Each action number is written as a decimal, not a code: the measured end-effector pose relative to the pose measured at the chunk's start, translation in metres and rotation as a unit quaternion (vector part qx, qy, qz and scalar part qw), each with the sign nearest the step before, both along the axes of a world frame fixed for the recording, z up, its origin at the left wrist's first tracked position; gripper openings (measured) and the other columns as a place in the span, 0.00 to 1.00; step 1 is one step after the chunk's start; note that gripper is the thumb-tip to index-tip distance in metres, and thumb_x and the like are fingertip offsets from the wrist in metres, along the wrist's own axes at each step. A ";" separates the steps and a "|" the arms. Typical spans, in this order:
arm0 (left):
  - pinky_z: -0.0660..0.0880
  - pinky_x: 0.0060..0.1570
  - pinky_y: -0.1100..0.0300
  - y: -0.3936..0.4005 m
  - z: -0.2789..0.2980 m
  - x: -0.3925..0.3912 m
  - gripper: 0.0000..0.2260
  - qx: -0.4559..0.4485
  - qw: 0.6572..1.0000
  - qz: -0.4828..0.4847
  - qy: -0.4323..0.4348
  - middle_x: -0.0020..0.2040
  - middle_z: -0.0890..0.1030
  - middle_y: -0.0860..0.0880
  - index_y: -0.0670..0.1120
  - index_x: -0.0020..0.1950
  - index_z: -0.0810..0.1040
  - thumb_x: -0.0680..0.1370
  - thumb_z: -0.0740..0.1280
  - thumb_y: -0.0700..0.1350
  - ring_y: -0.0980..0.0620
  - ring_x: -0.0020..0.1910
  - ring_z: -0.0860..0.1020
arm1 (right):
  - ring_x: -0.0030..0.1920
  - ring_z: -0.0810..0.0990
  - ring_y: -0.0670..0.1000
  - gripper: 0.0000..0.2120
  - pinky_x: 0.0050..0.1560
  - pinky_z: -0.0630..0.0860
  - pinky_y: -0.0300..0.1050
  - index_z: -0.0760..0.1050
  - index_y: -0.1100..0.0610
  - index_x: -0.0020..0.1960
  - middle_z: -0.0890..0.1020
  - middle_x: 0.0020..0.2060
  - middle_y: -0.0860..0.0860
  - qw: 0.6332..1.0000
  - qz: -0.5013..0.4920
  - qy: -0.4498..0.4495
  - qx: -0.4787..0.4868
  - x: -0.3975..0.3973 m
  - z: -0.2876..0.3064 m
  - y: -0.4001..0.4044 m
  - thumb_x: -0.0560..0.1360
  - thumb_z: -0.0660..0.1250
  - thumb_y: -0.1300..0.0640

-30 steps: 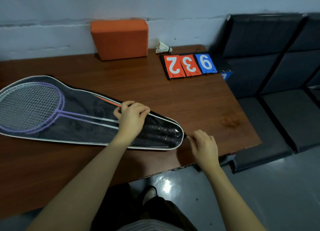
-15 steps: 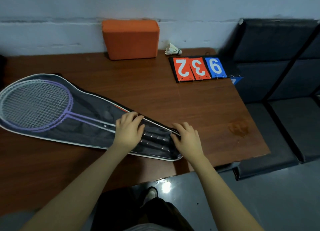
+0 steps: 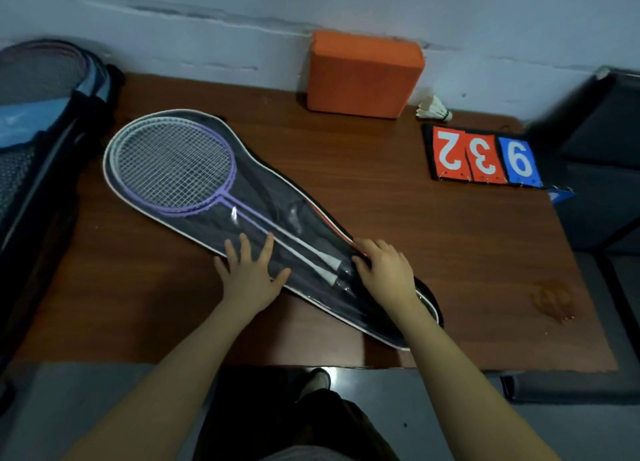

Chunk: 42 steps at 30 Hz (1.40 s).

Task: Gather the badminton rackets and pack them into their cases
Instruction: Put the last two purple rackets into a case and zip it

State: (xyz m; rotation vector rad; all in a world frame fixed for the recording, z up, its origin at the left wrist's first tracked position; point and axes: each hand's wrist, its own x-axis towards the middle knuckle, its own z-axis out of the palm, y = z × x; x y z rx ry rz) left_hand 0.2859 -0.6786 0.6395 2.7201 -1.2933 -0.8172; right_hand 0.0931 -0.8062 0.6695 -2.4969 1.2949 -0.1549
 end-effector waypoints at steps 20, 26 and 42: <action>0.56 0.66 0.45 0.027 0.005 0.068 0.33 -0.111 0.993 0.033 0.033 0.71 0.57 0.39 0.51 0.74 0.54 0.74 0.64 0.58 0.38 0.68 0.58 | 0.48 0.74 0.62 0.21 0.50 0.68 0.55 0.69 0.54 0.67 0.75 0.50 0.59 0.995 -0.093 -0.040 0.017 0.121 -0.006 0.029 0.75 0.64 0.58; 0.56 0.66 0.61 0.037 0.010 0.102 0.35 -0.251 0.943 0.105 0.191 0.75 0.49 0.44 0.49 0.75 0.53 0.74 0.69 0.45 0.48 0.74 0.53 | 0.41 0.77 0.59 0.17 0.44 0.64 0.49 0.74 0.54 0.63 0.79 0.44 0.55 0.991 -0.108 -0.078 -0.031 0.151 -0.004 0.051 0.75 0.64 0.62; 0.77 0.51 0.55 0.102 0.050 0.124 0.24 -0.426 0.870 0.133 0.212 0.70 0.62 0.47 0.50 0.68 0.68 0.74 0.66 0.35 0.31 0.54 0.73 | 0.39 0.79 0.52 0.13 0.36 0.76 0.48 0.77 0.56 0.61 0.79 0.44 0.52 0.968 -0.113 -0.221 -0.035 0.188 0.018 0.134 0.77 0.65 0.60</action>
